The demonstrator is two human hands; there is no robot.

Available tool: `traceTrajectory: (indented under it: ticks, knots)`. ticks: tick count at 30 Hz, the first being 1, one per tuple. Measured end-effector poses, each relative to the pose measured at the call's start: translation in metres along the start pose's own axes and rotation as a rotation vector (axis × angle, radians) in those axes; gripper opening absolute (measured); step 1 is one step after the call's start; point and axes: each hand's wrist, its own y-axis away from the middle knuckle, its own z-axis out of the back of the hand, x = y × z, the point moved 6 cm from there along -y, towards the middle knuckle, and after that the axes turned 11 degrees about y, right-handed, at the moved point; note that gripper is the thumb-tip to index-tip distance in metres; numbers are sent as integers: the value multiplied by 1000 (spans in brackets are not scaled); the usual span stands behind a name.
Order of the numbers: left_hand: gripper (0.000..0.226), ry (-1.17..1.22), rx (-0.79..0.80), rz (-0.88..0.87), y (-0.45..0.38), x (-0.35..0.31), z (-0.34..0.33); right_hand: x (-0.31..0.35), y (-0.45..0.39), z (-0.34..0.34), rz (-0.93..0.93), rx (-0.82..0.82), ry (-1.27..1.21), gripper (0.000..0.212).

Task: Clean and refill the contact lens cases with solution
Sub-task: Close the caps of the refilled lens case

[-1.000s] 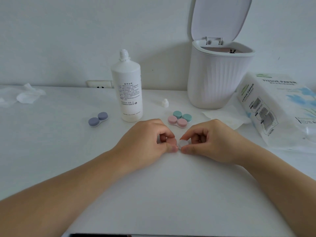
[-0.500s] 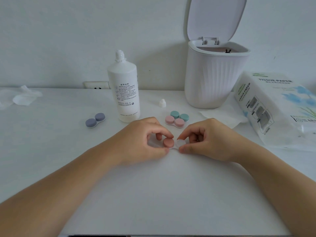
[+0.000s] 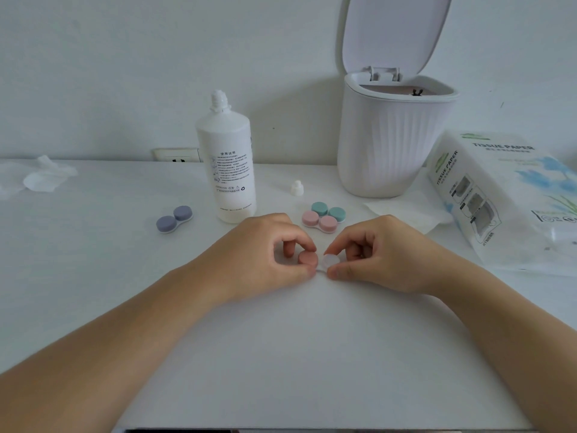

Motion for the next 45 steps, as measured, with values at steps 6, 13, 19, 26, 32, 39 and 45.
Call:
traceTrajectory:
  ticks: [6,13,19,26,32,39,45]
  knots:
    - [47,7,-38,57,0,8,7,0,0,0,-6,1,-2,14]
    - [24,-14,43,-27,-1,0,-1,0,0,0,-10,9,-19,14]
    - [55,-39,-34,88,-2,8,7,0,0,0,-12,2,-14,16]
    - [29,-2,45,-14,-1,0,-5,1,0,0,-3,7,-12,14]
    - [17,-10,-6,-6,-3,0,-5,1,1,0,-9,4,-1,14]
    - [52,-61,24,46,-4,4,-5,2,1,0,-12,6,6,16]
    - [39,33,27,-56,0,-3,-7,0,0,0,-7,9,9,16]
